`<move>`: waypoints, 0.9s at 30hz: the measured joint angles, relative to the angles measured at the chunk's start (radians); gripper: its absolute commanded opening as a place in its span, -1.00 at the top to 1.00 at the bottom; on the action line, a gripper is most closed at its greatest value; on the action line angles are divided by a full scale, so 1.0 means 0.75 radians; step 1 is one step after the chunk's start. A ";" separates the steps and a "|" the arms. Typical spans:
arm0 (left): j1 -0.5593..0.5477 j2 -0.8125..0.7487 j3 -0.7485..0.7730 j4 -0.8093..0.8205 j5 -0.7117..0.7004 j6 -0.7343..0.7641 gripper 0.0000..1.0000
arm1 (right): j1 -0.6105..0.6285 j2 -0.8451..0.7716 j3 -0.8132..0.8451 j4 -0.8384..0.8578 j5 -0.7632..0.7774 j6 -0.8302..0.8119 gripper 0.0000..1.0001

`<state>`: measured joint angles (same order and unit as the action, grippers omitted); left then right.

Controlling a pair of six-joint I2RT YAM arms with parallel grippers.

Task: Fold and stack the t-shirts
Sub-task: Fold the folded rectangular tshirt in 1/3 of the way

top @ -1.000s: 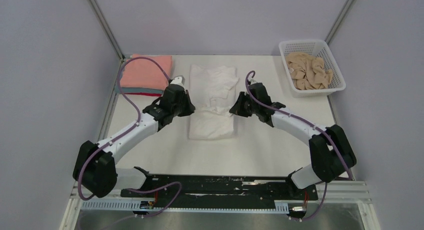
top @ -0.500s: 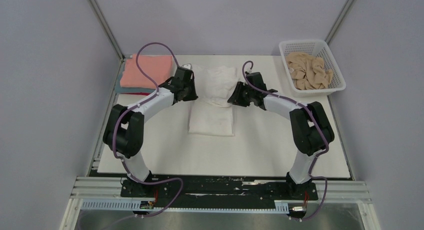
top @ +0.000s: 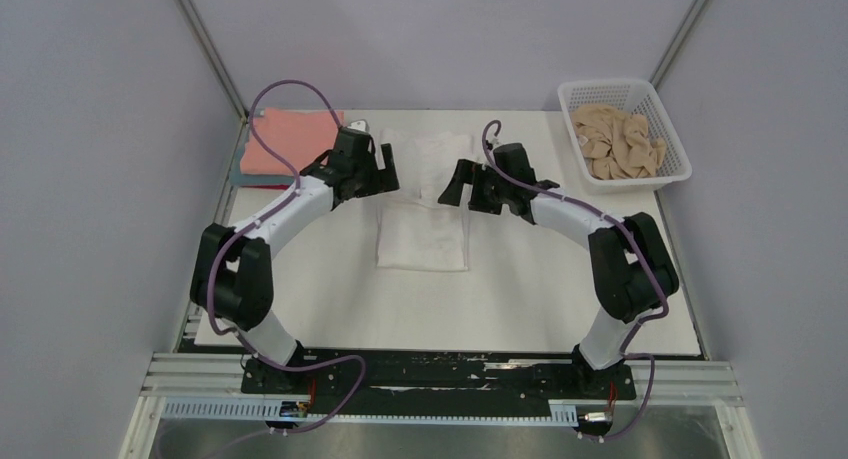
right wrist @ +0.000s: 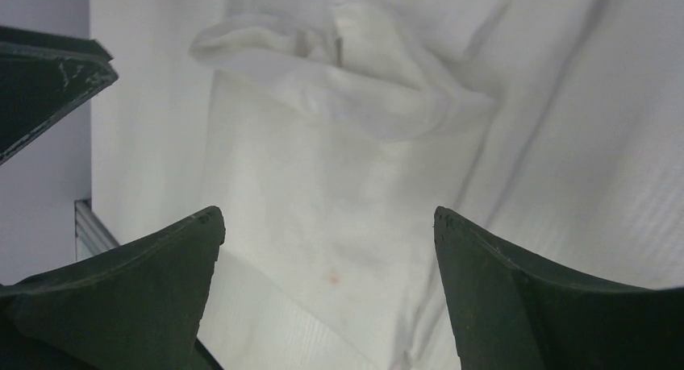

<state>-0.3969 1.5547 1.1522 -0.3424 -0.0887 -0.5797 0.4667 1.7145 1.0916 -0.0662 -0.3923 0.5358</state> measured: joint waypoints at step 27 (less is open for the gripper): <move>-0.001 -0.311 -0.764 0.235 0.276 -0.278 -0.31 | 0.114 0.092 0.159 0.020 0.330 -0.152 -1.00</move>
<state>-0.3973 1.3216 0.5793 -0.1658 0.1181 -0.7883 0.5522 1.7832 1.2106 -0.0509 -0.1448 0.4221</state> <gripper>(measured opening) 0.762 0.998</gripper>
